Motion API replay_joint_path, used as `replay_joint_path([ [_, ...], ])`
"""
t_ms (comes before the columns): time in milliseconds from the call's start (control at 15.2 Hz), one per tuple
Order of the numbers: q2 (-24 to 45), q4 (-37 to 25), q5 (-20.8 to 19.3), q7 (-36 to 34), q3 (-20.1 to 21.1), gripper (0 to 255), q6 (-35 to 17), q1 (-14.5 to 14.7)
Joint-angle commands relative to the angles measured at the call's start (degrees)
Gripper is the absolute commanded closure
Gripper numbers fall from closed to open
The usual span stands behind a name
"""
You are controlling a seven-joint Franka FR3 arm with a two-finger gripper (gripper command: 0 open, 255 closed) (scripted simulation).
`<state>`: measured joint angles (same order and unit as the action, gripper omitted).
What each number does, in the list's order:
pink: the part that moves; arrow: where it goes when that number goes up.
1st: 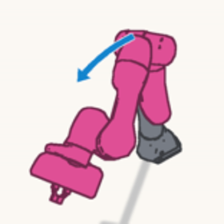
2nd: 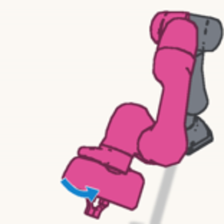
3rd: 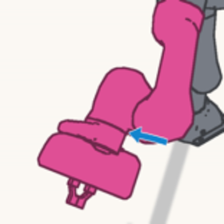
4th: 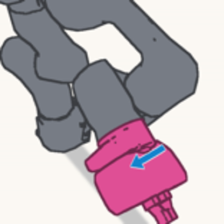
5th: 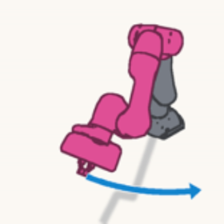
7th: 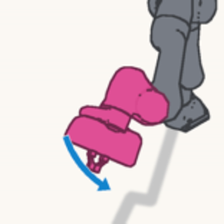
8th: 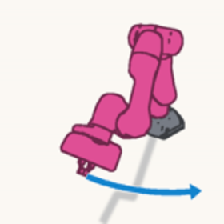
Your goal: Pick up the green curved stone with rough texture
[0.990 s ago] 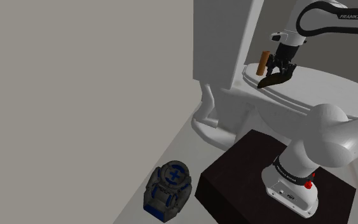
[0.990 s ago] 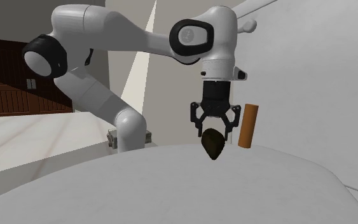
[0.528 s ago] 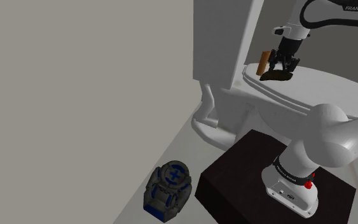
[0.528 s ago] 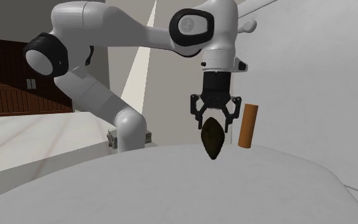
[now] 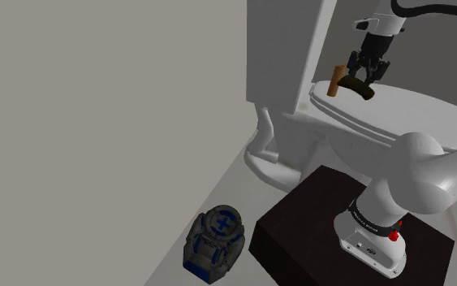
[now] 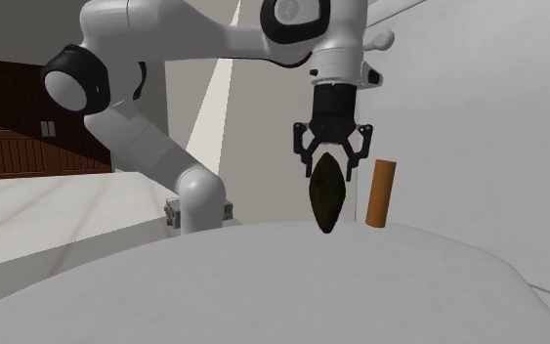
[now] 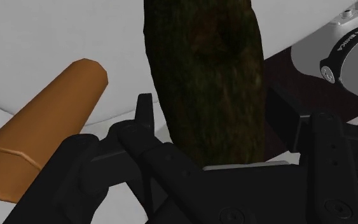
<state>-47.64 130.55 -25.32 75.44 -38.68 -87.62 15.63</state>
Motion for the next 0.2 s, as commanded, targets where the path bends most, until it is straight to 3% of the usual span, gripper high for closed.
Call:
replay_joint_path([
  [0, 0.25, -1.62, 0.52, 0.08, 0.62, 255, 1.43, 0.18],
  [132, 0.28, -1.74, 0.56, 0.09, 0.66, 255, 1.53, 0.20],
])
